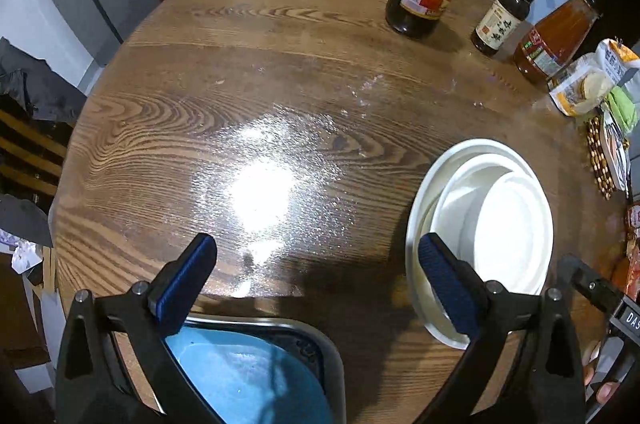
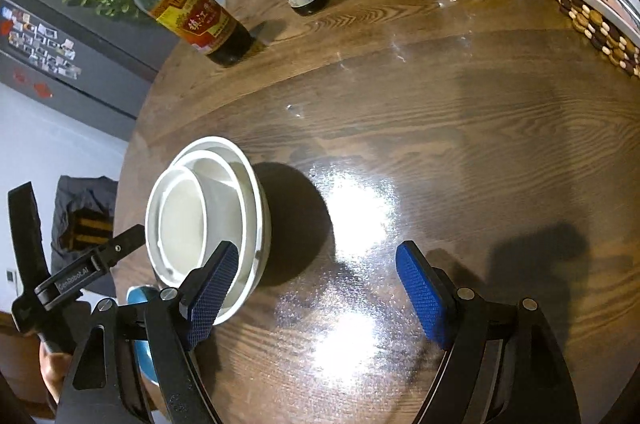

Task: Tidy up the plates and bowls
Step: 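Move both grippers to the rim of the large white bowl and grasp it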

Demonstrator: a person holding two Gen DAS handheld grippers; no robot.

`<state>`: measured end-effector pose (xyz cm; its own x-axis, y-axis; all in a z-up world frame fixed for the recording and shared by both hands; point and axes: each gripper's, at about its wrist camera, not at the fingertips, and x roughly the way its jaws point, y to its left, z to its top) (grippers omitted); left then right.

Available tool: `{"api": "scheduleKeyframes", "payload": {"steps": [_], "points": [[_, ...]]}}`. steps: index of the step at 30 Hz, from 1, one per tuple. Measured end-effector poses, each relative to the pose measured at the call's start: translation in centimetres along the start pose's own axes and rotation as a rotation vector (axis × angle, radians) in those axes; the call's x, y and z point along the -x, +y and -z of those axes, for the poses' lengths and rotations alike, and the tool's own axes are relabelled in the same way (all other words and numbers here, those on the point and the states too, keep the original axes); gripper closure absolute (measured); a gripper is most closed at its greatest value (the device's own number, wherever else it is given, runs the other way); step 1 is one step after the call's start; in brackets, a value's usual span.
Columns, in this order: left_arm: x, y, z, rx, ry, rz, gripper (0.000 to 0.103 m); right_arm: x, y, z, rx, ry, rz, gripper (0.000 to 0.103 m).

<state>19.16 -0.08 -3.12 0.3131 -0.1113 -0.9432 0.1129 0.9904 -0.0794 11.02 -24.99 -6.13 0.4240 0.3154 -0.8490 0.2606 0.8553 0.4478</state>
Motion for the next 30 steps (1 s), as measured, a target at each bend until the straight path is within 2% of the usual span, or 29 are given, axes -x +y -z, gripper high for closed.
{"api": "scheduleKeyframes", "payload": {"steps": [9,16,19,21,24,30], "points": [[-1.2,-0.5,-0.2,-0.025,0.025,-0.012,0.003,-1.5,-0.1,-0.3,-0.009,0.034,0.023,0.021],[-1.6,-0.5,-0.2,-0.029,0.038,-0.006,0.006,-1.9,0.6,-0.6,0.02,0.026,0.07,0.023],[-1.2,-0.9,0.0,-0.041,0.026,0.0,0.014,-2.2,0.9,-0.5,0.02,0.025,0.063,0.033],[-0.9,-1.4,0.1,-0.055,0.018,-0.002,0.025,-2.3,1.3,-0.6,0.031,0.025,0.062,0.042],[-0.7,-2.1,0.3,-0.065,0.011,0.001,0.035,-2.5,1.9,-0.7,0.049,0.026,0.071,0.046],[-0.4,-3.1,0.4,-0.063,-0.005,0.008,0.055,-2.6,1.7,-0.7,0.038,0.027,0.067,0.048]]}}
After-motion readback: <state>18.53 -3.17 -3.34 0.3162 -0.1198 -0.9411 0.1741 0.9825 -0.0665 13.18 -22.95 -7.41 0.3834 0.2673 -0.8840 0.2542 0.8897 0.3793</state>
